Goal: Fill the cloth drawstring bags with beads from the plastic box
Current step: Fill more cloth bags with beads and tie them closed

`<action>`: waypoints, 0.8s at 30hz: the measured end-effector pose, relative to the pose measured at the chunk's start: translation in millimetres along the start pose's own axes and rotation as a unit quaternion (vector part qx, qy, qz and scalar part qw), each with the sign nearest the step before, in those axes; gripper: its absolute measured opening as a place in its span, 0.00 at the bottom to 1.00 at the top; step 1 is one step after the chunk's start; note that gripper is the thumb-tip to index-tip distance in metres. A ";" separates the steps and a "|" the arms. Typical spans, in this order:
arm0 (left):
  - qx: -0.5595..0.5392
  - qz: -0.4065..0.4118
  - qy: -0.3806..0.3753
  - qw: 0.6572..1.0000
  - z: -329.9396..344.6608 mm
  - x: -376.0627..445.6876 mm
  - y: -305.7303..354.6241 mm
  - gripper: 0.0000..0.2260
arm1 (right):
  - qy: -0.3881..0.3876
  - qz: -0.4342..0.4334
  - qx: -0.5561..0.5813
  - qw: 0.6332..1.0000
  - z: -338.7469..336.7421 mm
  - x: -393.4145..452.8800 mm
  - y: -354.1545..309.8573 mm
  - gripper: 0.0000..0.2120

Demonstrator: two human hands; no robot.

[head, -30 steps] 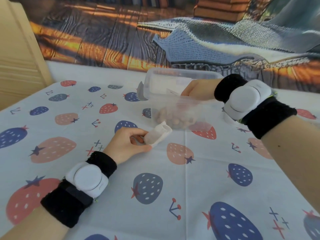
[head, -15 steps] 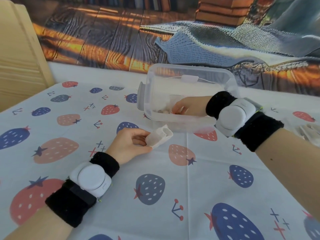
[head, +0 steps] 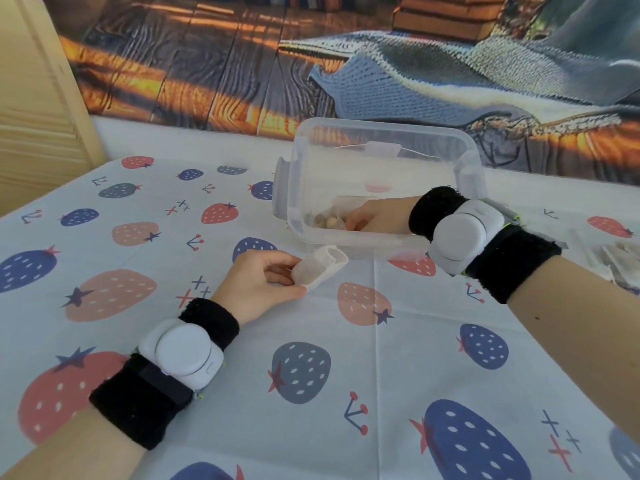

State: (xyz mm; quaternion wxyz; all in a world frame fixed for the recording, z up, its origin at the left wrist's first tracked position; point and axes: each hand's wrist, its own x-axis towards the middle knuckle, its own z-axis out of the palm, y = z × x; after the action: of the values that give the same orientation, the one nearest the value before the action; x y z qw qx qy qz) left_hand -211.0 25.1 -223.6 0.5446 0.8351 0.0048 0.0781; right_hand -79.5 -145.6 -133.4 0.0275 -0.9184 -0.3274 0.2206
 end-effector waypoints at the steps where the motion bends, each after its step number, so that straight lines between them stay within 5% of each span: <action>1: 0.002 0.000 0.000 1.000 -0.3 0.0 0.2 0.15 | 0.002 0.004 0.005 1.000 0.4 -0.4 -0.4 0.10; 24: 0.005 0.009 0.001 1.000 -0.1 0.3 -1.6 0.15 | -0.009 -0.011 -0.071 0.997 1.6 5.6 -1.4 0.12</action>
State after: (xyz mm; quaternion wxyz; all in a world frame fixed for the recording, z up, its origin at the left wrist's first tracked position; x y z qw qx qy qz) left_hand -210.5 25.8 -225.0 0.5396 0.8377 -0.0017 0.0842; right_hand -77.1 -141.2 -136.7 -0.0385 -0.9125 -0.3521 0.2046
